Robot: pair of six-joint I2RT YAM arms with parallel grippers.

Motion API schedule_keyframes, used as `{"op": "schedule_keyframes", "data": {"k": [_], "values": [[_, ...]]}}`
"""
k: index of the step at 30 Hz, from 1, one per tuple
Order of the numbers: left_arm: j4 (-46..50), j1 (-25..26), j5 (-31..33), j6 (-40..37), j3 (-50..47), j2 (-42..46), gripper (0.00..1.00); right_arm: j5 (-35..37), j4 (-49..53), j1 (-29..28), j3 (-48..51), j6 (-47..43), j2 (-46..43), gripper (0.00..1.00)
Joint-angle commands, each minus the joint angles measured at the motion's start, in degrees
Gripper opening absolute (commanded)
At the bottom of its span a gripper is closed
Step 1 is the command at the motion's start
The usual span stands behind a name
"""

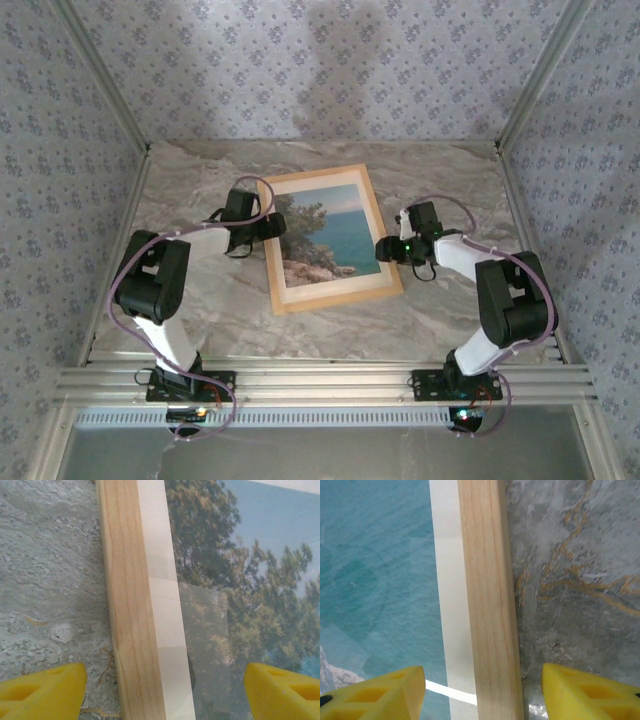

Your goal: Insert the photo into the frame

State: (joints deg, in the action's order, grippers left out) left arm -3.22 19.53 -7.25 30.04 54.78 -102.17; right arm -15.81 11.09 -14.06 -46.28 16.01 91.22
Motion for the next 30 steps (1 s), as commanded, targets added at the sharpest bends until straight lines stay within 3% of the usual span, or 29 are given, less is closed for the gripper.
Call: {"op": "schedule_keyframes", "data": {"k": [1,7,14,18,23,30], "values": [[0.5,0.6,-3.0,0.5,2.1,-2.1,0.82,-2.4,2.0,-1.0,0.0,-1.2,0.0,0.63],[0.2,0.7,-4.9,0.7,3.1,-2.9,0.8,-6.1,-0.3,-3.1,4.6,0.7,-4.7,0.61],[1.0,-1.3,-2.9,0.0,2.5,-1.2,0.8,-9.1,-1.8,-6.8,8.7,1.9,-10.3,0.59],[1.4,-3.1,-1.0,-0.7,1.3,1.0,0.81,-1.2,2.3,-5.6,7.6,0.1,-13.3,0.61],[0.9,-4.8,3.7,-4.3,-2.8,7.9,0.86,13.6,8.1,-4.3,2.8,-3.7,-16.8,0.66],[-8.6,-6.0,19.5,-10.6,-15.7,24.2,0.91,26.4,6.8,-3.3,1.4,-6.7,-20.9,0.79]]}}
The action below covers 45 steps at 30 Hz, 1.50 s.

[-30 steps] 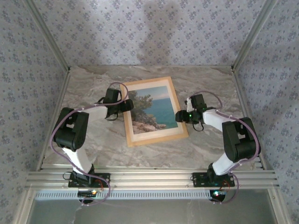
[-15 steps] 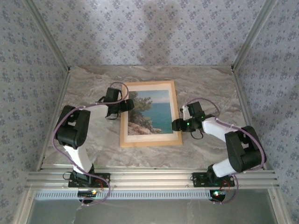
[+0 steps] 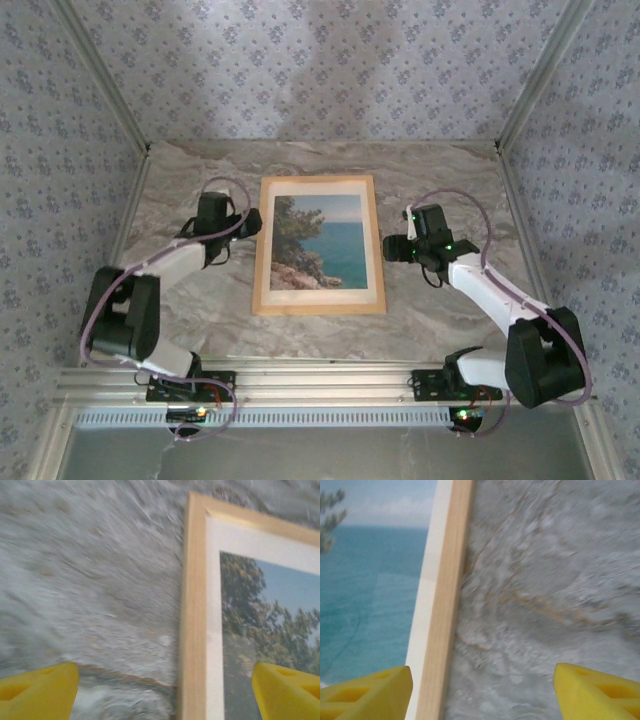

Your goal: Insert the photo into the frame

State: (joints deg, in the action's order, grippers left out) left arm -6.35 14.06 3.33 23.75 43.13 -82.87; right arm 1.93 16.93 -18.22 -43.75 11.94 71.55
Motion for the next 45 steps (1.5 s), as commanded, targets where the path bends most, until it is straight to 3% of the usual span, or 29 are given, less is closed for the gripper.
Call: {"op": "schedule_keyframes", "data": {"k": [1,5,13,20,24,34,38,41,45], "values": [[-7.1,-0.8,10.9,-5.2,-5.8,7.0,0.91,9.7,0.0,1.2,-1.0,-2.9,-1.3,0.8],[-11.4,-3.3,14.3,-8.8,-10.6,12.6,0.94,14.1,-6.0,3.6,0.7,-2.5,-0.9,0.87],[-11.8,-8.5,17.0,-16.4,-13.7,14.6,1.0,18.4,-13.1,8.6,3.1,-1.9,2.8,0.95],[-15.4,-12.3,13.3,-18.2,-17.8,14.0,1.0,21.8,-16.1,9.7,4.0,-3.2,6.1,1.0],[-20.6,-12.8,11.8,-19.7,-19.3,10.9,1.0,22.4,-25.7,10.3,8.1,-6.0,7.0,1.0],[-29.1,-13.7,7.9,-21.5,-19.4,5.3,1.0,19.6,-38.0,12.8,12.6,-11.0,9.9,1.0],[-28.6,-13.8,4.9,-22.8,-17.6,3.3,1.0,15.6,-41.9,15.2,13.7,-10.0,9.9,1.0],[-33.2,-13.9,4.0,-22.3,-18.7,2.0,1.0,12.6,-45.0,16.7,14.4,-10.0,10.3,1.0],[-36.8,-13.9,3.8,-22.0,-19.2,-0.9,1.0,7.8,-54.6,19.2,17.8,-11.0,11.2,1.0]]}}
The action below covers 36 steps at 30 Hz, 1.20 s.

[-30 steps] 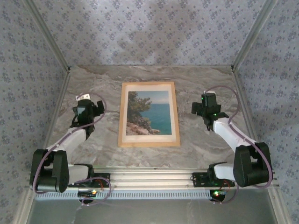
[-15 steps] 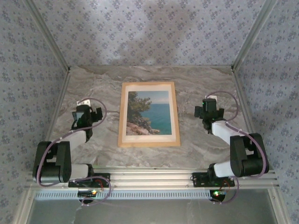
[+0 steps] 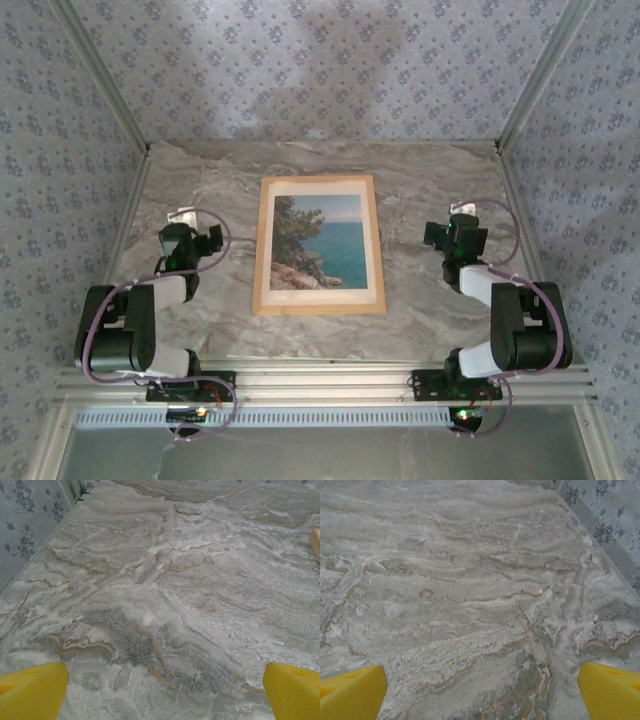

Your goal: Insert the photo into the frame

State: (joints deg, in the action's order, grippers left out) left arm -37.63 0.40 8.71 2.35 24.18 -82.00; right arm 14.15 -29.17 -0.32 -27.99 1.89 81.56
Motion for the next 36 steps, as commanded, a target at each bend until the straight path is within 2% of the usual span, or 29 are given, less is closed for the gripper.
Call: {"op": "schedule_keyframes", "data": {"k": [1,4,8,10,36], "values": [[-7.3,-0.4,-1.9,-0.5,-0.6,-3.2,1.0,-5.5,-8.6,2.0,2.1,-0.5,1.9,1.0],[-11.5,-0.8,-3.7,-0.6,-1.4,-6.4,1.0,-9.2,-14.1,2.4,4.0,-1.5,4.1,1.0],[-10.2,-0.9,-3.8,-0.5,-1.1,-6.1,1.0,-11.5,-21.4,2.1,6.8,-2.9,6.6,1.0],[-10.4,-0.9,-3.8,-0.5,-1.1,-6.1,1.0,-10.8,-19.1,1.4,6.3,-3.4,6.0,1.0],[-10.4,-0.7,-4.1,-1.0,-1.1,-6.1,1.0,-11.8,-19.6,2.0,6.3,-3.2,6.2,1.0]]}}
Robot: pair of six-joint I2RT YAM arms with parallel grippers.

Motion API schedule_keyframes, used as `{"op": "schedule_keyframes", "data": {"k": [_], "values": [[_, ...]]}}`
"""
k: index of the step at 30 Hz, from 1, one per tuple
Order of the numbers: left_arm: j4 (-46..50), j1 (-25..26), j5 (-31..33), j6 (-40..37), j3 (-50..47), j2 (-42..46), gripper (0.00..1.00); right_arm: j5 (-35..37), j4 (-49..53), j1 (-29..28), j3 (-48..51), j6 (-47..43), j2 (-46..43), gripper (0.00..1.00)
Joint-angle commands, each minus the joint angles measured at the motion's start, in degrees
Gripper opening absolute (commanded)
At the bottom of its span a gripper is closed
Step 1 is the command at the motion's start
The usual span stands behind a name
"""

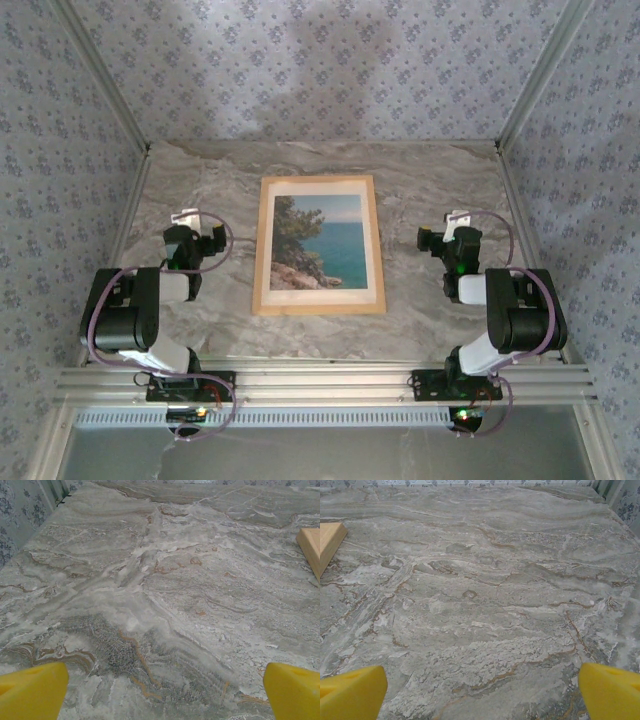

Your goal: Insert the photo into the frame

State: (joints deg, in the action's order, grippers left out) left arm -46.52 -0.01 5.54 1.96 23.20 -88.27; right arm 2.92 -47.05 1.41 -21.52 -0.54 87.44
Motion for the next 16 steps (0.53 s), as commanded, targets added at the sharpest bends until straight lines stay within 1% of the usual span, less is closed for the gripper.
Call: {"op": "schedule_keyframes", "data": {"k": [1,16], "values": [[-1.6,-0.2,-0.9,-0.6,-0.1,0.1,1.0,-0.6,-1.7,0.2,-0.2,-0.8,0.3,1.0],[-1.5,-0.2,-2.0,-0.9,-0.1,0.1,1.0,-0.6,-1.7,0.2,-0.2,-0.8,0.3,1.0]]}}
